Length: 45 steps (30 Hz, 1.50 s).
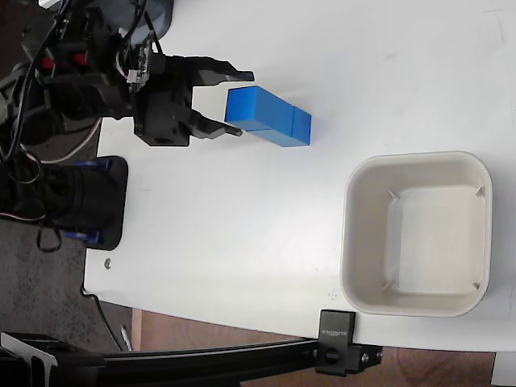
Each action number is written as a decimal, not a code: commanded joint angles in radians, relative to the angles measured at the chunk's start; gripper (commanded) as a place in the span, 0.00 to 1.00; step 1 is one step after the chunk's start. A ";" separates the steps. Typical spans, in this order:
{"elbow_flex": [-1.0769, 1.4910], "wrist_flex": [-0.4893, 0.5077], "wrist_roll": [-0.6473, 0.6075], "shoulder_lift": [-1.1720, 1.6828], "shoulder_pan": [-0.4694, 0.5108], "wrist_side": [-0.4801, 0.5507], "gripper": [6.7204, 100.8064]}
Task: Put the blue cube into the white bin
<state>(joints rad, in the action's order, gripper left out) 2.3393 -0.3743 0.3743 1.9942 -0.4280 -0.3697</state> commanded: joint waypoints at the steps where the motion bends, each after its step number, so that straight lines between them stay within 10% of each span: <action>1: -0.014 0.040 0.003 0.031 0.005 0.018 0.99; 17: 0.018 0.089 0.002 0.000 0.020 0.028 0.97; 34: 0.014 0.060 0.014 0.012 0.002 -0.041 0.39; 45: -0.094 -0.095 -0.026 0.078 -0.008 -0.067 0.31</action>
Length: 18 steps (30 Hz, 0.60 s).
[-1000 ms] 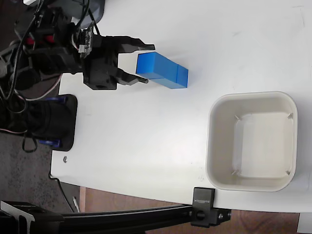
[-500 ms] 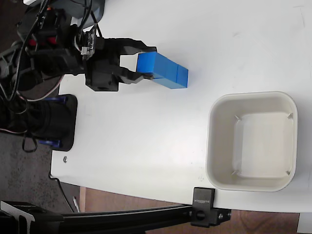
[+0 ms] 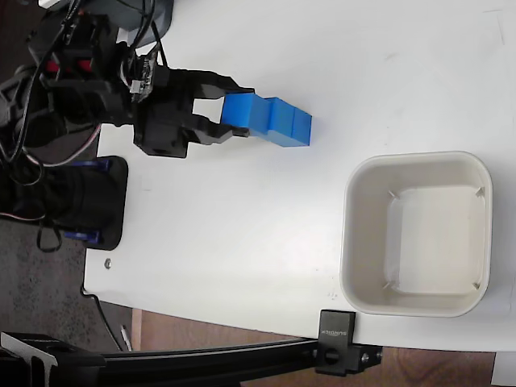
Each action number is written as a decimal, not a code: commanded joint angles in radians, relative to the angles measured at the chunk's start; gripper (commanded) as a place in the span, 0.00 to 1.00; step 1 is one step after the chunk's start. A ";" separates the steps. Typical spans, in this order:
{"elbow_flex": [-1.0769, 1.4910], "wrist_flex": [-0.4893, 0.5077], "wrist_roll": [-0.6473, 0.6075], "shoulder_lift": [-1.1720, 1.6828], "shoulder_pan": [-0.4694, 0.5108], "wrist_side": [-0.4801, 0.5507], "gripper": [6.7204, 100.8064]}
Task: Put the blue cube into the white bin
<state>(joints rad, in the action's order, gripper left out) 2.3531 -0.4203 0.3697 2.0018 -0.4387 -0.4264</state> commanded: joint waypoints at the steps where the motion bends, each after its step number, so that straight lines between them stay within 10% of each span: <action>1: -0.132 -0.067 -0.034 0.072 0.012 0.000 0.31; 18: -0.588 -0.115 -0.238 -0.190 0.408 0.433 0.31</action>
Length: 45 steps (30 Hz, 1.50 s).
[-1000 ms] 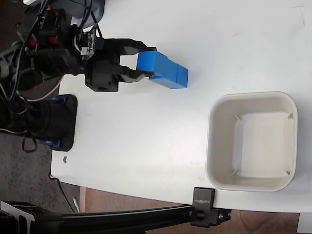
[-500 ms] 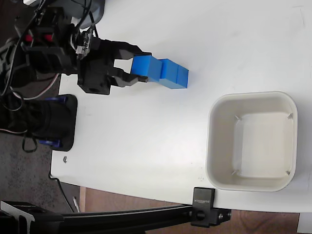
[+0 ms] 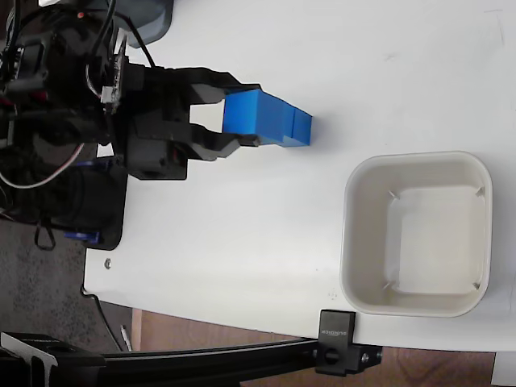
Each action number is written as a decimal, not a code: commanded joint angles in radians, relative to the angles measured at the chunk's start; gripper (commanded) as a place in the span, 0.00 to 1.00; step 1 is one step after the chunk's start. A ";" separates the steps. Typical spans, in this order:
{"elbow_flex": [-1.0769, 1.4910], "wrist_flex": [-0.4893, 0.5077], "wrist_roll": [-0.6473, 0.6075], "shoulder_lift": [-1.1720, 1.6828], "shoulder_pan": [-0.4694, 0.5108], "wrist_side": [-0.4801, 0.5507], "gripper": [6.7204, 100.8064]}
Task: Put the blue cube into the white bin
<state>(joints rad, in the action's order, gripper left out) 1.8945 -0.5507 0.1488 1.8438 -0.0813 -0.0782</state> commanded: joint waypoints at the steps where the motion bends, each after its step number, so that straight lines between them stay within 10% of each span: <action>1: -0.146 0.028 -0.021 -0.057 0.071 0.106 0.31; 15: -0.503 0.044 -0.089 -0.410 0.204 0.190 0.34; 19: -0.560 0.012 -0.094 -0.440 0.192 0.138 0.99; 31: -0.525 -0.150 -0.118 -0.357 0.183 0.187 0.99; 45: 0.411 -0.153 -0.123 0.374 0.163 0.146 0.99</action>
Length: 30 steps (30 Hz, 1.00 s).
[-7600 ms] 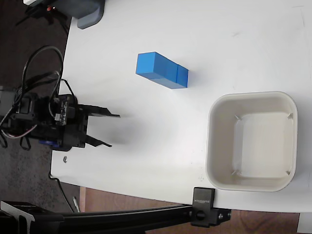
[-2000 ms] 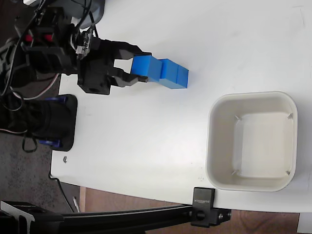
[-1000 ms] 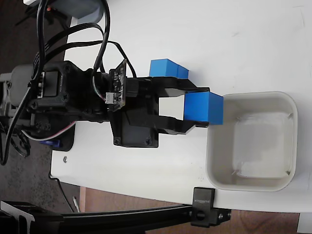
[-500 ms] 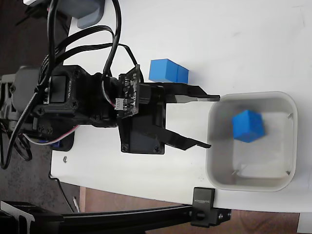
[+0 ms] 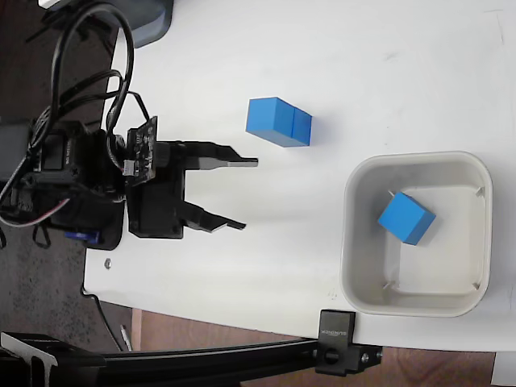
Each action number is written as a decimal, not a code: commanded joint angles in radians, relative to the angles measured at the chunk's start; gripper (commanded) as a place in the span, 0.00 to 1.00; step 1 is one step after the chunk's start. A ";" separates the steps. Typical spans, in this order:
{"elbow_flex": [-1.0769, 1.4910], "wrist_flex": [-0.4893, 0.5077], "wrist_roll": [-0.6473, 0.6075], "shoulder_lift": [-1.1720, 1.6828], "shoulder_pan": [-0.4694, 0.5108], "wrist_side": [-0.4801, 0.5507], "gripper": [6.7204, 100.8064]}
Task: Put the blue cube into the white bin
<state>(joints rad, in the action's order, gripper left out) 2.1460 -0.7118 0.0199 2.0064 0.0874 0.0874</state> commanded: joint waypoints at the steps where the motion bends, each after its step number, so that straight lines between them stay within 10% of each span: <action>1: 0.233 0.021 0.009 0.278 -0.005 -0.021 0.99; 16: 0.813 -0.058 0.080 1.032 -0.173 -0.256 0.99; 30: 0.850 -0.057 0.064 1.048 -0.133 -0.201 0.99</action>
<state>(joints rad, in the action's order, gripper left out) 3.0204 -0.7762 0.0844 3.0296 -0.0537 -0.1212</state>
